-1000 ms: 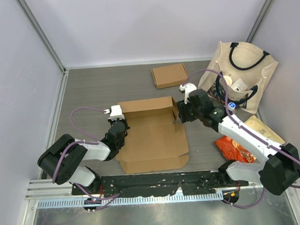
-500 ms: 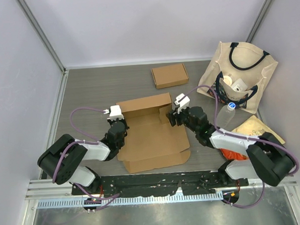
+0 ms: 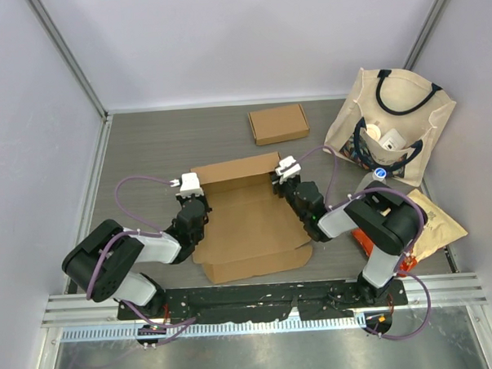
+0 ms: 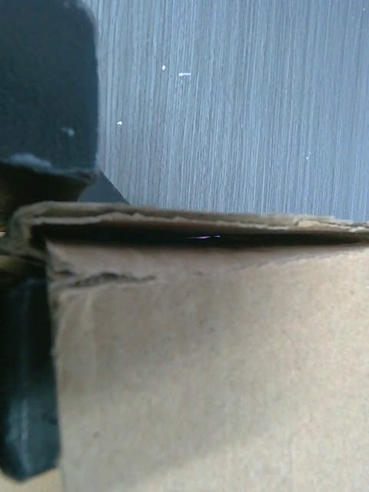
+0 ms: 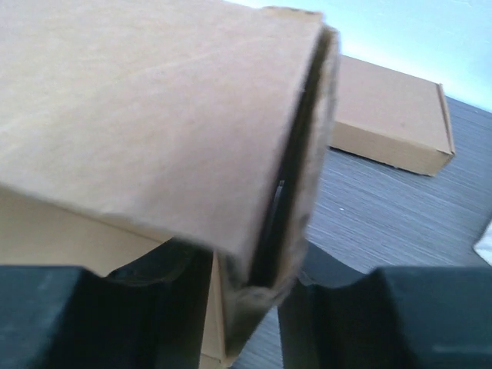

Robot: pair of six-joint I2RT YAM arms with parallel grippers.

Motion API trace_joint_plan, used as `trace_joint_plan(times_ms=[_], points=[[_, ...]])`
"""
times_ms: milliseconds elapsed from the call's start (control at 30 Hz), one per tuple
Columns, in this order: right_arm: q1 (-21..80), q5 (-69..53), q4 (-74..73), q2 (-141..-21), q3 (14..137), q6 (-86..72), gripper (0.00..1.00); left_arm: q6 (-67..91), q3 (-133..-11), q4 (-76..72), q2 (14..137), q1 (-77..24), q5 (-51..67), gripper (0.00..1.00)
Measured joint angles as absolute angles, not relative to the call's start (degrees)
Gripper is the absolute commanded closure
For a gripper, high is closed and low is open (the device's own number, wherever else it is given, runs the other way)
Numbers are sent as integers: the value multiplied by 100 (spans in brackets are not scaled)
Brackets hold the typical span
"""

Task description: Fold the paper box

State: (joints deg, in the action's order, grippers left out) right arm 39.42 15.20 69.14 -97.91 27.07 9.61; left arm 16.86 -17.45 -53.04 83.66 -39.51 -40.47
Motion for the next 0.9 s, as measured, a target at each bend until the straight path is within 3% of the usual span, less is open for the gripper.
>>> trace_joint_plan(times_ms=[33, 67, 167, 300, 467, 667, 700, 733, 800, 833, 900], points=[[3942, 1614, 6982, -9880, 2744, 996, 71, 1664, -1745, -5306, 8366, -3951, -4047, 100], [3955, 1732, 7043, -9955, 2770, 1011, 83, 1649, -1745, -5308, 8366, -3951, -4047, 100], [4051, 2196, 7223, -10132, 2818, 1017, 99, 1612, -1745, -5308, 8366, -3951, -4047, 100], [4316, 3183, 7393, -10405, 3087, 976, 99, 1645, -1754, -5297, 8368, -3953, -4042, 100], [4906, 5247, 7808, -11181, 3970, 1315, 99, 1970, -1890, -4965, 8361, -3922, -4377, 100], [5103, 5835, 8009, -11360, 4165, 1568, 99, 2316, -2064, -4499, 8320, -3920, -4552, 100], [5107, 5806, 8012, -11343, 4145, 1573, 94, 2349, -2067, -4475, 8315, -3920, -4567, 100], [5105, 5728, 8005, -11310, 4097, 1546, 80, 2362, -2069, -4466, 8309, -3920, -4571, 100], [5048, 5391, 7852, -11048, 3822, 1431, 64, 2370, -2071, -4442, 8296, -3929, -4563, 100], [5004, 5170, 7701, -10829, 3634, 1326, 51, 2368, -2071, -4434, 8289, -3946, -4552, 100], [4845, 4639, 7253, -10291, 3271, 1009, 44, 2355, -2075, -4405, 8272, -3986, -4521, 100]])
